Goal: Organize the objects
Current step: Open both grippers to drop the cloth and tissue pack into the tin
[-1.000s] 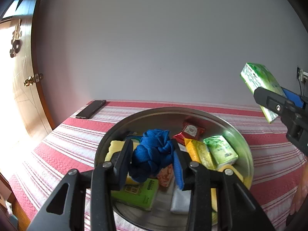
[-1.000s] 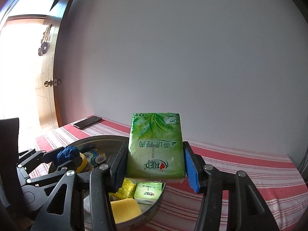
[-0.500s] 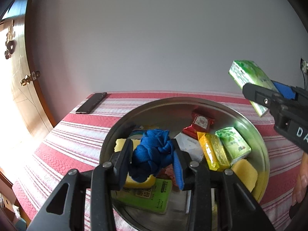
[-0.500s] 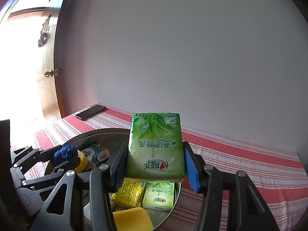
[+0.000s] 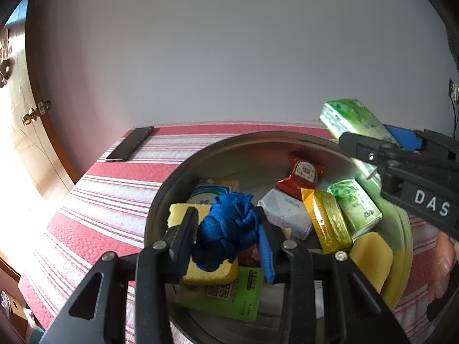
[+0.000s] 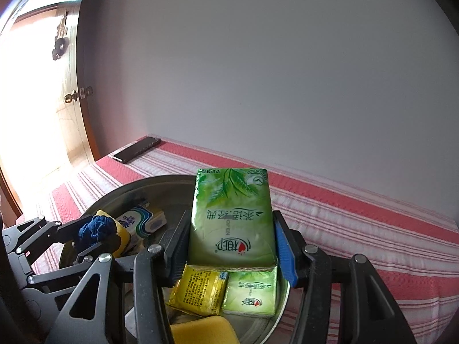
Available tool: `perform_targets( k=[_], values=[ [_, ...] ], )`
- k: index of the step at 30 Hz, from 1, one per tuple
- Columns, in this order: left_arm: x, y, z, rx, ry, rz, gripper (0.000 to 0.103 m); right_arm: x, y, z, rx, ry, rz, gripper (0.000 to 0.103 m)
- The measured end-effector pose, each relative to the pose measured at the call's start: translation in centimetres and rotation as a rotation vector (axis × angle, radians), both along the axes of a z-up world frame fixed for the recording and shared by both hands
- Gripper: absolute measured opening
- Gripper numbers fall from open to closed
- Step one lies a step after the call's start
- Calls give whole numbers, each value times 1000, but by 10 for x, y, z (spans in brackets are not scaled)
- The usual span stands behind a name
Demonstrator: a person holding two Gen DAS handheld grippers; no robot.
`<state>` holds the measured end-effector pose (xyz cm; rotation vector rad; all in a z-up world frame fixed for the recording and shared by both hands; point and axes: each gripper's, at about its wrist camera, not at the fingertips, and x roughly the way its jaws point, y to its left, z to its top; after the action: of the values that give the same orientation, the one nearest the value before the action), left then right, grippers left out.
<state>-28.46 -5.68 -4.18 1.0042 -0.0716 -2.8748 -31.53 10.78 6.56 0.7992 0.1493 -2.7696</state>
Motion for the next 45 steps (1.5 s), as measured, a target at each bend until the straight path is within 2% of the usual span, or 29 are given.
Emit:
perform_targets(
  k=[9,22,26,28,30,32,33,34,36,39,42,45],
  values=[
    [-5,4,-3,-8,-22,-24,38,-13,-11,-16,25,-82,14,55],
    [-10,8,-9,-28,-34,-34,38,-16,-6,-27,28,-107,3,55],
    [-10,11,-9,-28,-36,-34,38,-16,-3,-32,7,-140,22,56],
    [-9,11,-9,-31,-34,-29,42,-14,-3,-33,15,-131,11,59],
    [-7,11,-8,-30,-31,-29,44,-11,0,-33,-4,-125,25,77],
    [-5,13,-8,-32,-31,-34,44,-7,3,-33,-17,-123,26,79],
    [-4,14,-8,-32,-30,-34,50,-5,4,-33,-15,-119,17,79],
    [-2,14,-8,-33,-27,-29,63,-2,4,-34,-14,-115,9,79],
    [4,15,-6,-38,-6,-12,81,3,10,-33,-23,-103,-7,79],
    [15,16,0,-28,21,-9,87,12,17,-29,-37,-82,-35,79],
    [27,17,7,-39,55,1,101,26,24,-23,-50,-52,-53,79],
    [43,17,15,-38,86,13,103,42,29,-13,-60,-13,-67,79]
  ],
)
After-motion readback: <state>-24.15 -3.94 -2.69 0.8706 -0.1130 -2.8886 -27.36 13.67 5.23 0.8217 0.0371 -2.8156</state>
